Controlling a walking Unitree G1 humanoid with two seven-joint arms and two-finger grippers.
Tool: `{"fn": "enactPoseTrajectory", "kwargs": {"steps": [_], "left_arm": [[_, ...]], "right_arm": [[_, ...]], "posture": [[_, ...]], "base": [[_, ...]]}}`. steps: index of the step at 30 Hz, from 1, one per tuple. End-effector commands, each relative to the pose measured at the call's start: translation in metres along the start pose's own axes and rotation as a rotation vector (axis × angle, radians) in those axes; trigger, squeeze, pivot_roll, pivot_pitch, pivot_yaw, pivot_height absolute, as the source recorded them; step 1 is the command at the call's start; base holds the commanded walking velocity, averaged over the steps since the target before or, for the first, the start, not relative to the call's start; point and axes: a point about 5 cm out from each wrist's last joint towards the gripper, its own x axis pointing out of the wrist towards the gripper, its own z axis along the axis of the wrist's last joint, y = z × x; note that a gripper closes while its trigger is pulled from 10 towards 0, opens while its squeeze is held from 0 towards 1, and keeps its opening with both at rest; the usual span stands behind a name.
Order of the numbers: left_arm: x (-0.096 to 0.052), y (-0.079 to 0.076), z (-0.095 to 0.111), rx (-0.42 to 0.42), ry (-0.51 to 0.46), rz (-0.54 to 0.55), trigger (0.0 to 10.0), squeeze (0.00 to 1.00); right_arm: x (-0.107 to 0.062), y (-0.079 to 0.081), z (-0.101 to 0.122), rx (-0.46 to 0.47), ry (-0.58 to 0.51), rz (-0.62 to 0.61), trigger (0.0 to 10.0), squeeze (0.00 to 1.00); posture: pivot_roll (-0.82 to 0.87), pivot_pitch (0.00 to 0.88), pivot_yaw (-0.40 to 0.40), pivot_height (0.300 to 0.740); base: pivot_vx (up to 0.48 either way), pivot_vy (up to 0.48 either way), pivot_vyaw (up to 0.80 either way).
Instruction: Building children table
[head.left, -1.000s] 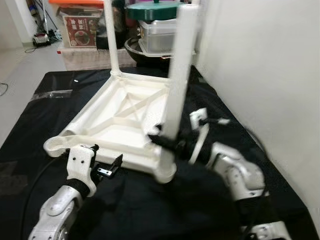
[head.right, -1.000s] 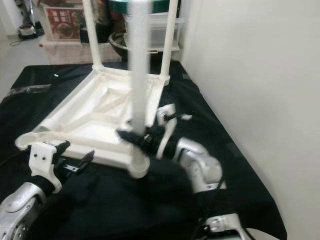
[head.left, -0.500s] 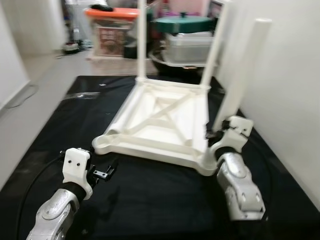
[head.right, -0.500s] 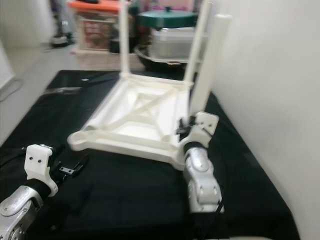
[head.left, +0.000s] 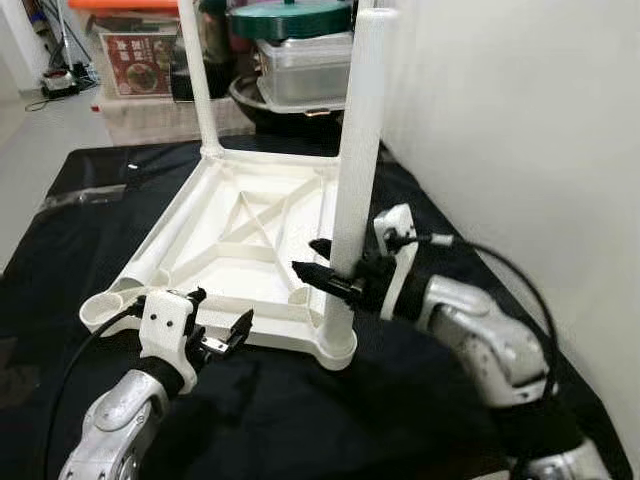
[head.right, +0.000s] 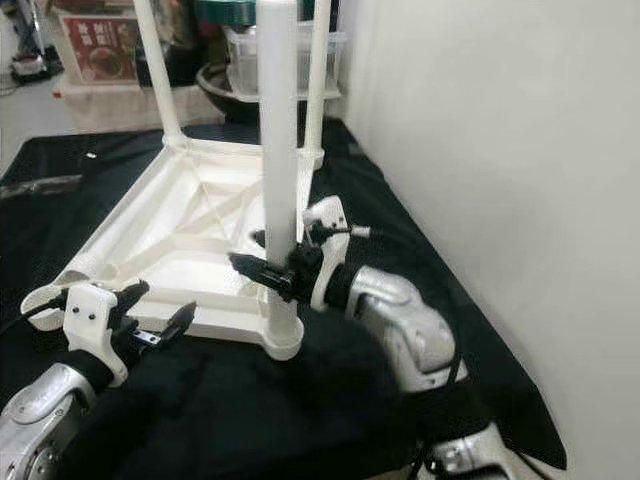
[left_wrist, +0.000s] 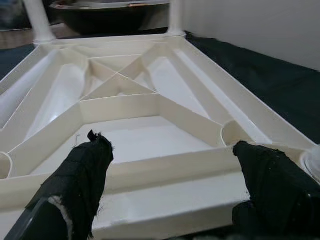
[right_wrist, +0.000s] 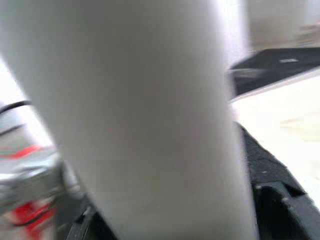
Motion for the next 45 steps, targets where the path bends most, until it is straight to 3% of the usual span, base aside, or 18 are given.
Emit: {"fn": "enactPoseTrajectory", "kwargs": {"steps": [1,3,6,9,10,11,14,18,19,20,21,23,24,26,27,30,38,45], "left_arm": [[-0.003,0.001,-0.002,0.004,0.012,0.010,10.0,0.00],[-0.004,0.001,-0.002,0.005,0.013,0.012,10.0,0.00],[-0.007,0.002,-0.003,0.006,0.018,0.014,10.0,0.00],[-0.008,0.002,-0.003,0.006,0.018,0.014,10.0,0.00],[-0.007,0.002,-0.003,0.005,0.020,0.011,10.0,0.00],[-0.006,0.001,-0.003,0.002,0.022,0.005,10.0,0.00],[-0.006,0.000,-0.003,0.001,0.022,0.002,10.0,0.00],[-0.006,0.000,-0.003,0.000,0.023,0.000,10.0,0.00],[-0.006,0.000,-0.003,-0.002,0.025,-0.004,10.0,0.00],[-0.006,0.000,-0.003,-0.002,0.025,-0.004,10.0,0.00],[-0.005,-0.001,-0.004,-0.004,0.028,-0.011,10.0,0.00],[-0.005,-0.001,-0.004,-0.004,0.028,-0.011,10.0,0.00],[-0.004,-0.001,-0.004,-0.006,0.027,-0.013,10.0,0.00],[-0.004,-0.001,-0.004,-0.006,0.027,-0.013,10.0,0.00],[-0.004,-0.002,-0.004,-0.006,0.025,-0.013,10.0,0.00],[-0.004,-0.001,-0.004,-0.005,0.022,-0.008,10.0,0.00],[-0.007,0.000,-0.003,0.003,0.016,0.020,10.0,0.00],[-0.010,0.001,-0.003,0.000,0.018,0.025,10.0,0.00]], "right_arm": [[0.012,0.016,-0.017,0.031,0.031,0.140,0.9,0.00],[0.014,0.019,-0.021,0.041,0.035,0.161,0.9,0.00],[0.025,-0.017,-0.042,0.112,0.072,-0.328,0.0,0.00],[0.023,-0.027,-0.048,0.108,0.089,-0.471,0.0,0.00],[-0.012,-0.058,-0.063,0.178,0.144,-0.985,0.0,0.00],[-0.073,-0.069,-0.088,0.229,0.268,-1.571,0.0,0.00],[-0.097,-0.062,-0.094,0.184,0.306,-1.707,0.0,0.00],[-0.093,-0.052,-0.099,0.201,0.324,-1.628,0.5,0.00],[-0.076,-0.042,-0.091,0.149,0.284,-1.441,10.0,0.00],[-0.076,-0.042,-0.091,0.149,0.284,-1.441,10.0,0.00],[-0.028,-0.016,-0.057,0.183,0.051,-0.889,10.0,1.00],[-0.028,-0.016,-0.057,0.183,0.051,-0.889,10.0,1.00],[-0.007,-0.002,-0.034,0.191,-0.032,-0.470,10.0,1.00],[-0.007,-0.002,-0.034,0.191,-0.032,-0.470,10.0,1.00],[-0.006,0.003,-0.023,0.163,-0.024,-0.266,10.0,0.00],[-0.006,-0.002,-0.003,0.057,-0.009,-0.047,10.0,0.00],[0.019,-0.016,-0.016,0.022,0.078,-0.105,10.0,0.00],[0.007,-0.010,-0.036,0.040,0.167,-0.121,10.0,0.00]], "posture": [[0.12,0.000,-0.074,0.740],[0.12,0.000,-0.074,0.740],[0.11,0.000,-0.061,0.740],[0.11,0.000,-0.061,0.740],[0.09,0.000,-0.051,0.740],[0.09,0.000,-0.050,0.740],[0.09,0.000,-0.050,0.740],[0.06,0.000,-0.032,0.740],[0.06,0.000,-0.033,0.740],[0.06,0.000,-0.033,0.740],[0.05,0.000,-0.031,0.740],[0.05,0.000,-0.031,0.740],[0.06,0.000,-0.036,0.740],[0.06,0.000,-0.036,0.740],[0.07,0.000,-0.041,0.740],[0.09,0.000,-0.061,0.740],[0.14,0.000,-0.091,0.740],[0.11,0.000,-0.067,0.740]], "base": [[0.000,0.000,0.00],[0.000,0.000,0.00],[0.000,0.000,0.00],[0.000,0.000,0.00],[0.000,0.000,0.00],[0.000,0.000,0.00],[0.000,0.000,0.00],[0.000,0.000,0.00],[0.000,0.000,0.00],[0.000,0.000,0.00],[0.000,0.000,0.00],[0.000,0.000,0.00],[0.000,0.000,0.00],[0.000,0.000,0.00],[0.000,0.000,0.00],[0.000,0.000,0.00],[0.000,0.000,0.00],[0.000,0.000,0.00]]}}
